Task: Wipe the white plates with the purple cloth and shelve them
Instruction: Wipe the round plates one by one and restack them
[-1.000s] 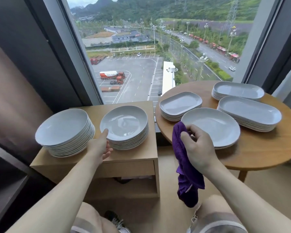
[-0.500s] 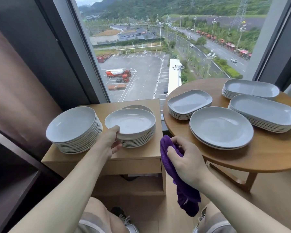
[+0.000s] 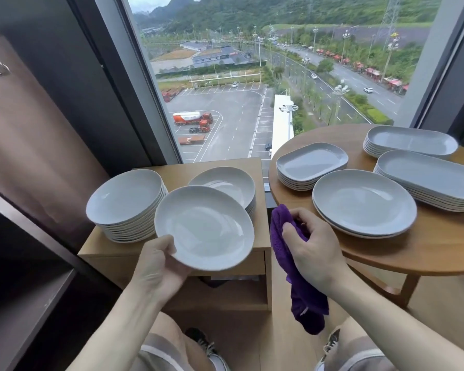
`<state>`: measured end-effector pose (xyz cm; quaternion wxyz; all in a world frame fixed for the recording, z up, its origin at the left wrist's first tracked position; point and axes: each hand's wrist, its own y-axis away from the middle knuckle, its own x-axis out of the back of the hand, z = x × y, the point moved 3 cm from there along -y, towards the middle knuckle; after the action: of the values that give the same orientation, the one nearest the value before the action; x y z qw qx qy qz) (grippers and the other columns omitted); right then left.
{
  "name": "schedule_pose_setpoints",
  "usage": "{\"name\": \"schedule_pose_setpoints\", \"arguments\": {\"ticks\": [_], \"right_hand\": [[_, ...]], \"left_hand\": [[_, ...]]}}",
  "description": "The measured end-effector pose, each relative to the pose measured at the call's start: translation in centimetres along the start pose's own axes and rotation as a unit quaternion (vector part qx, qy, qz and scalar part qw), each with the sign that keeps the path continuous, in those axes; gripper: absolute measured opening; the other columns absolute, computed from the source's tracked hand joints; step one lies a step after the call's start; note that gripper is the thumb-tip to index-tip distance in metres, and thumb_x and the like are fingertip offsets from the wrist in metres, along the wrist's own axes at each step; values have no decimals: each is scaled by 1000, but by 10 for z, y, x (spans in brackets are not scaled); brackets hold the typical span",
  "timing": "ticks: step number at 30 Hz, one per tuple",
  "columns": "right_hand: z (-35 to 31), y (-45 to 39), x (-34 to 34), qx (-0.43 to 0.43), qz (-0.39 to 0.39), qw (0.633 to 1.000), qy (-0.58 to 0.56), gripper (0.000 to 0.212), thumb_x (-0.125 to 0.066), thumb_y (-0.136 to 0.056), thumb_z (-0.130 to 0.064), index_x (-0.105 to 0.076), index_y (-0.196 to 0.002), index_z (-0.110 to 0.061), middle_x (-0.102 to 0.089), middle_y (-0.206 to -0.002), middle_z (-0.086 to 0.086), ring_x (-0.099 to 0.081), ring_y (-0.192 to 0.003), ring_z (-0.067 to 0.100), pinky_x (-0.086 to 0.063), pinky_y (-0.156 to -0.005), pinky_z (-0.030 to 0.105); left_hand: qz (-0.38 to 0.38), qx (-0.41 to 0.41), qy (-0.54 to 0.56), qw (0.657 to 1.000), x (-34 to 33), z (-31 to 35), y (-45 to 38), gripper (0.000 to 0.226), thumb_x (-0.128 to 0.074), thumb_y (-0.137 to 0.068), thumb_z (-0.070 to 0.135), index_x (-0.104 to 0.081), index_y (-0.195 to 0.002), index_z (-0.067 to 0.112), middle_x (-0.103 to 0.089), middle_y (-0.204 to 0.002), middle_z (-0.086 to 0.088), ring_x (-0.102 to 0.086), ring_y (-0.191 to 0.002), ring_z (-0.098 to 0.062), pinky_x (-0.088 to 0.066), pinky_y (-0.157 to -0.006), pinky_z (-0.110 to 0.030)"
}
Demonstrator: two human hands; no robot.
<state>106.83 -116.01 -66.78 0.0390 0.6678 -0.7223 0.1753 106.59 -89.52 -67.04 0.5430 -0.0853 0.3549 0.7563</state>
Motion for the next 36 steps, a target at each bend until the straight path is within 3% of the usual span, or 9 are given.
{"name": "schedule_pose_setpoints", "arguments": {"ticks": [3, 6, 9, 14, 20, 26, 28, 31, 36], "right_hand": [[-4, 5, -8, -3, -8, 1000, 19, 12, -54, -90, -38, -64, -96, -35, -69, -82, -10, -65, -76, 13, -54, -70, 37], [-7, 9, -18, 28, -11, 997, 71, 10, -55, -90, -34, -63, -97, -32, -64, -90, -12, -60, -85, 7, -47, -74, 26], [-3, 12, -26, 47, -22, 986, 157, 10, -58, -95, -29, -60, -105, -26, -57, -100, -9, -55, -89, 7, -45, -78, 27], [8, 12, -30, 43, -2, 963, 265, 19, -56, -95, -29, -56, -112, -19, -51, -107, -2, -51, -97, 17, -44, -82, 33], [1, 16, -43, 89, -9, 958, 273, 22, -51, -95, -30, -55, -111, -15, -52, -105, 1, -52, -92, 19, -47, -82, 37], [-21, 46, -69, 155, -100, 967, 178, 25, -40, -97, -35, -52, -111, -18, -49, -102, -4, -50, -88, 16, -47, -79, 40], [-27, 53, -73, 165, -128, 965, 161, 26, -40, -97, -35, -53, -112, -18, -49, -100, -6, -49, -88, 15, -46, -79, 39], [-29, 60, -77, 176, -175, 954, 166, 27, -42, -97, -35, -56, -112, -17, -50, -98, -7, -50, -87, 13, -46, -79, 37], [-32, 66, -77, 231, -244, 909, 245, 27, -41, -98, -37, -57, -104, -17, -49, -93, -4, -48, -79, 14, -45, -74, 37]], "left_hand": [[-36, 27, 5, 999, -2, -16, 23, 69, -25, -69, -6, -65, -124, 4, -72, -119, -23, -64, -115, -49, -48, -104, -61], [-83, 70, -44, 993, -7, -38, 39, 53, -35, -83, -1, -70, -123, 3, -72, -123, -24, -68, -111, -48, -48, -103, -59], [-136, 107, -73, 982, -21, -56, 52, 42, -44, -105, 28, -79, -117, 9, -72, -126, -19, -71, -113, -38, -50, -99, -50], [-190, 109, -156, 963, -33, -76, 59, 47, -40, -101, 51, -81, -113, 30, -72, -131, -8, -69, -121, -23, -51, -102, -40], [-221, 83, -192, 952, -34, -85, 48, 68, -55, -83, 79, -74, -128, 31, -67, -139, -10, -63, -131, -24, -52, -106, -35], [-146, 124, -121, 974, -26, -88, 39, 78, -45, -81, 80, -74, -126, 23, -71, -132, -12, -65, -127, -23, -43, -113, -37], [-134, 146, -88, 976, -25, -85, 39, 81, -46, -86, 80, -73, -124, 15, -72, -128, -13, -68, -122, -25, -50, -105, -38], [-140, 161, -42, 976, -21, -81, 37, 74, -48, -94, 72, -81, -98, 7, -76, -105, -17, -76, -99, -27, -63, -82, -36], [-142, 140, -36, 979, -15, -66, 31, 68, -47, -98, 63, -76, -120, 5, -72, -121, -19, -74, -105, -31, -63, -85, -39]]}}
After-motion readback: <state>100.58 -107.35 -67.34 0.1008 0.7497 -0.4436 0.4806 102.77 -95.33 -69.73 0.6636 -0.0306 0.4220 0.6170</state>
